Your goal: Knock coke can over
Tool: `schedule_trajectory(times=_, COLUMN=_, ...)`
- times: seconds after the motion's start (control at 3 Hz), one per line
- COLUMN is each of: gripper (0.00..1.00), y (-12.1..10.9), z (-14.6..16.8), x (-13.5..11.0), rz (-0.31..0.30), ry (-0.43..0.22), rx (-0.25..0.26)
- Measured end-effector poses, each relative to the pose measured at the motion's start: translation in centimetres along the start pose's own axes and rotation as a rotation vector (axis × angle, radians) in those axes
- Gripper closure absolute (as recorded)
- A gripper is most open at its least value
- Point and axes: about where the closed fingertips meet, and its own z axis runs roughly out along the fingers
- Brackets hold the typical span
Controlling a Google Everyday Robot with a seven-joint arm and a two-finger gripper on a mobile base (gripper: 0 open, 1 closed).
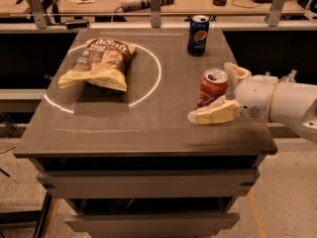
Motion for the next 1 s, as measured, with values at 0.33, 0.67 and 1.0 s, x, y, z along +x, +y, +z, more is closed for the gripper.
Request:
schedule_trajectory(times=0.33, gripper=0.0, y=-1.5, z=0.6, x=0.7, rz=0.026, ry=-0.031, rx=0.03)
schedule_trajectory(times=0.67, gripper=0.0, y=-2.7, z=0.5, x=1.0, rz=0.033, ry=-0.048, rx=0.046)
schedule_trajectory(times=1.0, gripper=0.0, y=-2.9, z=0.6, x=0.8, rz=0.034, ry=-0.041, rx=0.0)
